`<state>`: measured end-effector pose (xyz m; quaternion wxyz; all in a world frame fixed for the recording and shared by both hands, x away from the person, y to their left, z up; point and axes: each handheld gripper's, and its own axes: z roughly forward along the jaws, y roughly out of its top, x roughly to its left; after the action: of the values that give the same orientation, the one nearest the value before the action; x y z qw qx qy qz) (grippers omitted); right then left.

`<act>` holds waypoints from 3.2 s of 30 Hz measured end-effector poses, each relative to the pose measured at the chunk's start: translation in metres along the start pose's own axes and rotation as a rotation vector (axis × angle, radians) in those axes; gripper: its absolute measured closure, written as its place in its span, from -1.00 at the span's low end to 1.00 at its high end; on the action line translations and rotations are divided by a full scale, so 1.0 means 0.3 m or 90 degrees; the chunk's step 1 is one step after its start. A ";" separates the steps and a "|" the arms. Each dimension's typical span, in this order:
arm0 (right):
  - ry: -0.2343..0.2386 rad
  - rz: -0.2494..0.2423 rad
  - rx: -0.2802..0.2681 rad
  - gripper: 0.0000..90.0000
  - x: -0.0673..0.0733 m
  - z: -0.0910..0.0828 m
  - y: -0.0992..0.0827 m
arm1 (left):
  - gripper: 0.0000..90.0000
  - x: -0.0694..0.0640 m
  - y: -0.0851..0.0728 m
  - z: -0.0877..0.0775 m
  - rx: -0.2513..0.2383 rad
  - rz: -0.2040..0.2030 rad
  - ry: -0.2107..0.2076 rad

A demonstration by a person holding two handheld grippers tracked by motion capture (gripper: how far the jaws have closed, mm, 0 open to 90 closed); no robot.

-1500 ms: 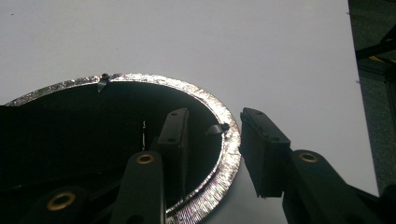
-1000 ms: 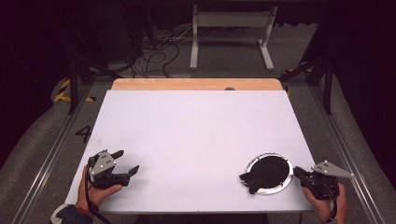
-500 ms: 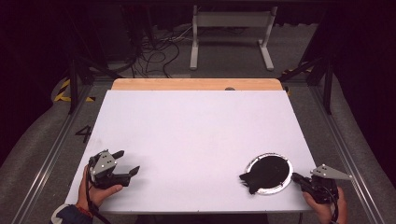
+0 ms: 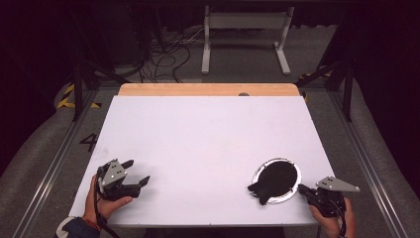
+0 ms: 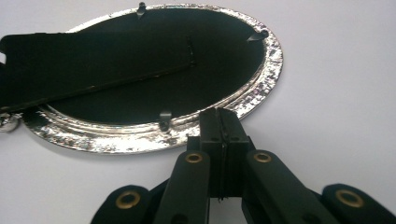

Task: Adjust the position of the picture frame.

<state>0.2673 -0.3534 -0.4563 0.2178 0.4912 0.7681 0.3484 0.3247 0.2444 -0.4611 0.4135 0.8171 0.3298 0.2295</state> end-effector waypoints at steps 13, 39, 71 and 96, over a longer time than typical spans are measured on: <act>0.031 -0.016 0.002 1.00 0.057 0.038 0.030 | -0.54 -0.007 0.000 0.008 0.008 0.009 -0.002; 0.048 -0.064 0.003 1.00 0.112 0.074 0.057 | -0.54 -0.016 0.001 0.019 0.019 0.014 -0.011; 0.070 -0.089 0.009 1.00 0.173 0.168 0.141 | -0.02 -0.166 0.145 0.174 0.016 0.090 -0.143; 0.129 -0.132 0.013 1.00 0.345 0.248 0.206 | 0.77 -0.297 0.261 0.320 0.086 0.164 -0.200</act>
<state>0.3111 -0.2188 -0.4585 0.1688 0.3733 0.8365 0.3640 0.3539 0.0948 -0.4585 0.3714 0.9040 0.1687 0.1277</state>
